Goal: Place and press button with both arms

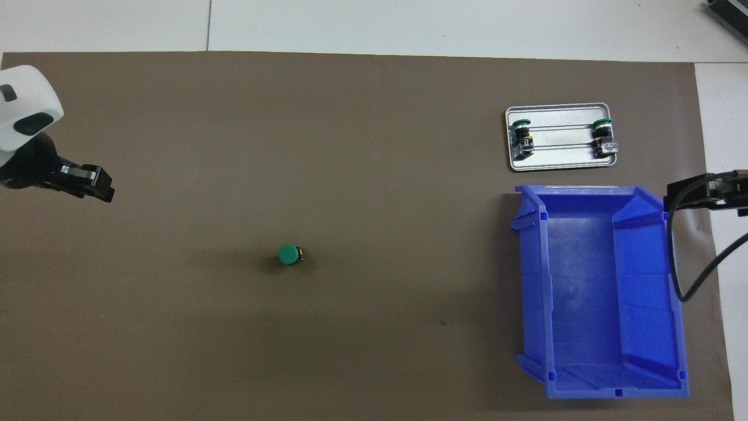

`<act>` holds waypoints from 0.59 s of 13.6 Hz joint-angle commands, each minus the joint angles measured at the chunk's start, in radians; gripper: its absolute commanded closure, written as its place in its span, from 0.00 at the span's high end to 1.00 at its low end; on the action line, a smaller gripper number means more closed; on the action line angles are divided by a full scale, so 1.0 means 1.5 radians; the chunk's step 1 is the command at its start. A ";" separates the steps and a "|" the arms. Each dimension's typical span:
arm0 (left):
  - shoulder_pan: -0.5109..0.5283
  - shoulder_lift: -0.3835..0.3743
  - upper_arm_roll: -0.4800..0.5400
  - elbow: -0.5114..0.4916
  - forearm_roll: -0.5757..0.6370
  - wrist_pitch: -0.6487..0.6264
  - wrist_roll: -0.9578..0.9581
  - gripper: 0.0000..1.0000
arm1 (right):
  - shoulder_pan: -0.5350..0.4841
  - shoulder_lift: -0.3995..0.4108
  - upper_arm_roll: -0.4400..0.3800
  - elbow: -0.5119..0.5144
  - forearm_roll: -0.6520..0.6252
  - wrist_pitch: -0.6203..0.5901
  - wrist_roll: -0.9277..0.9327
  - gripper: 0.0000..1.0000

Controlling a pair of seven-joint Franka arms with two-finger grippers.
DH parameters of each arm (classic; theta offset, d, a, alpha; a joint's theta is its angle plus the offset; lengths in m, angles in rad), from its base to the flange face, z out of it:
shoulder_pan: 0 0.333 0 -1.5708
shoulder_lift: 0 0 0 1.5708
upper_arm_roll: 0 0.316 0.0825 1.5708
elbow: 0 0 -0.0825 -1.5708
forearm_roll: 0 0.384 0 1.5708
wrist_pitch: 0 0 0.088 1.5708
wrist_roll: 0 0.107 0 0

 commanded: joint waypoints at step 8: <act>0.002 -0.015 -0.006 -0.007 0.013 0.053 -0.008 1.00 | -0.012 -0.019 0.007 -0.024 0.003 0.014 -0.019 1.00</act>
